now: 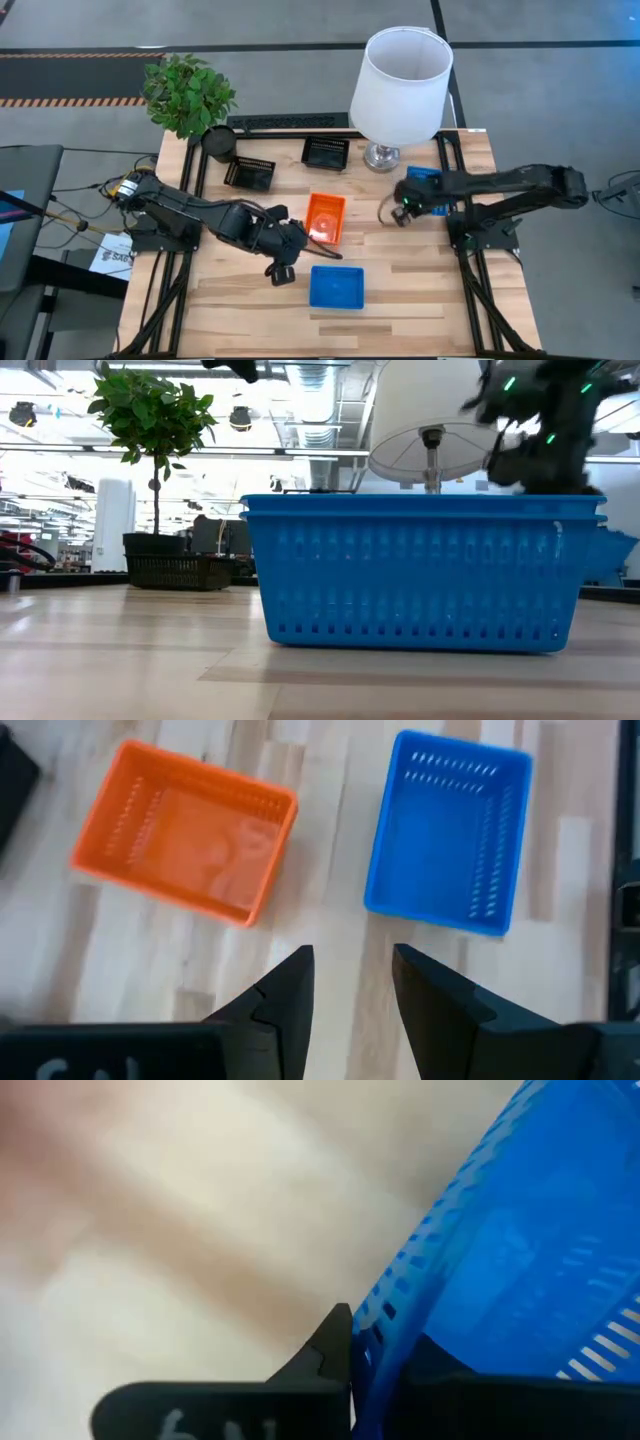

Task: Stack baskets by color
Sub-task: Stack the top blue bin on the bottom blue bins

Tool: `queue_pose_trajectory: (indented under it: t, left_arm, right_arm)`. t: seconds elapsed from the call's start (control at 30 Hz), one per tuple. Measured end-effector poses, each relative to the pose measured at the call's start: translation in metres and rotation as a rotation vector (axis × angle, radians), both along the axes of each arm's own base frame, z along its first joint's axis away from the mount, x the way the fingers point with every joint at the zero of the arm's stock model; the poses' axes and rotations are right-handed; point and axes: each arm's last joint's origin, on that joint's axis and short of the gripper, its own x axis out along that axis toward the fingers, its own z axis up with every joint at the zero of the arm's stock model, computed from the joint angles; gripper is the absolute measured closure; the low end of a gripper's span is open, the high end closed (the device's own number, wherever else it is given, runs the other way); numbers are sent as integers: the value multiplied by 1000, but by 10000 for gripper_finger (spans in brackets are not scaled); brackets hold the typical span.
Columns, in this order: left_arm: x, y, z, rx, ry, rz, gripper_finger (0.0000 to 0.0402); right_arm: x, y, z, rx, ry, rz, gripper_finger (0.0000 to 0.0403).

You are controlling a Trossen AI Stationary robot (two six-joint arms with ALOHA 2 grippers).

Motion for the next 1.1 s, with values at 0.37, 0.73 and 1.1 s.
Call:
queue_pose_trajectory:
  t: [0.37, 0.73, 1.1]
  left_arm:
    - [-27, 4, 14, 160, 8, 1, 276]
    - [-68, 17, -30, -113, -385, 14, 276]
    - [-96, 30, -67, -394, -750, 165, 276]
  right_arm:
    - [18, 102, 38, 149, -497, 426, 376]
    - [71, 185, 86, -30, -529, 893, 376]
    - [114, 225, 69, -277, -414, 1343, 377]
